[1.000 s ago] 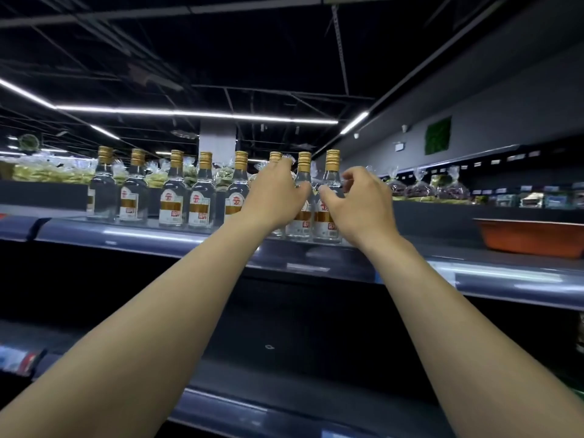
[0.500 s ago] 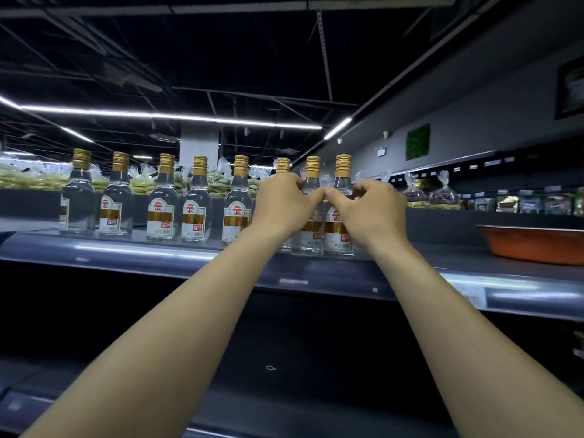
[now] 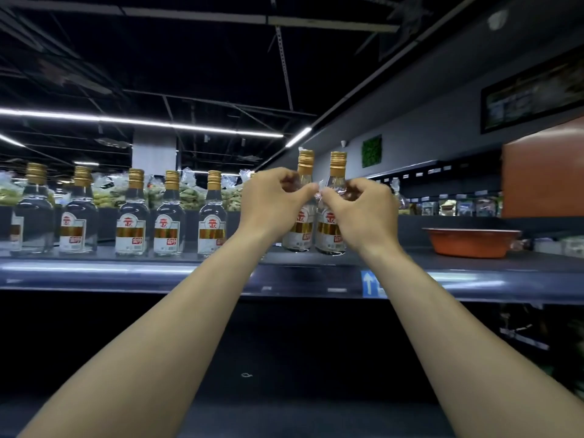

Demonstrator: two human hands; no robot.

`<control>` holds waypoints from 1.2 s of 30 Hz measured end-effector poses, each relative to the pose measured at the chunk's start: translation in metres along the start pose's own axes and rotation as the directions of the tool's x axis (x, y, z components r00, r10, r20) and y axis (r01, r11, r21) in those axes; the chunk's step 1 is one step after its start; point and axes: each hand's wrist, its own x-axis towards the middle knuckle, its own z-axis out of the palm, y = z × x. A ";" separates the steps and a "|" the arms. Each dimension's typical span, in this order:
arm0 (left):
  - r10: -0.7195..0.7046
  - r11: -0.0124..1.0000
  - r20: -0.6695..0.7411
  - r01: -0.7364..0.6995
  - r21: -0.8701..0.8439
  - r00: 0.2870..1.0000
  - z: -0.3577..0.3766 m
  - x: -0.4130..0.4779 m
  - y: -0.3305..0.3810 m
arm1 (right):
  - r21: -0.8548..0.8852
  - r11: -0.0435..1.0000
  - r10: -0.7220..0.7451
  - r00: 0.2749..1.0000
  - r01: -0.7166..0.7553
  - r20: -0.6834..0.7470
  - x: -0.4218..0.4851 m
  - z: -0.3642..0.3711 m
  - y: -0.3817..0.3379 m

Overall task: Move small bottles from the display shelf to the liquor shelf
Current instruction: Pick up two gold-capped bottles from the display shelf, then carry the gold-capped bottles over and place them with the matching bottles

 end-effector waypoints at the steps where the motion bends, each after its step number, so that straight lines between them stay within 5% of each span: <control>1: 0.004 1.000 0.002 -0.004 -0.031 1.000 -0.002 -0.002 0.006 | -0.020 1.000 -0.003 1.000 0.003 -0.009 -0.001 -0.007 -0.003; 8: 0.021 0.974 0.065 -0.006 -0.225 0.998 -0.002 -0.032 0.043 | -0.121 0.992 0.012 0.998 -0.019 -0.064 -0.029 -0.058 -0.018; 16: -0.006 0.954 0.301 0.096 -0.285 0.953 0.035 -0.126 0.074 | -0.216 0.962 0.152 0.986 -0.164 -0.071 -0.105 -0.153 0.016; 23: -0.108 0.881 0.555 0.337 -0.331 0.825 0.136 -0.271 0.140 | -0.342 0.858 0.355 0.924 -0.382 -0.140 -0.200 -0.309 0.092; 31: -0.064 0.751 0.752 0.528 -0.397 0.657 0.257 -0.458 0.295 | -0.441 0.683 0.530 0.810 -0.582 -0.249 -0.321 -0.547 0.156; 36: -0.014 0.655 0.872 0.663 -0.361 0.489 0.323 -0.555 0.391 | -0.432 0.576 0.590 0.719 -0.694 -0.367 -0.379 -0.673 0.183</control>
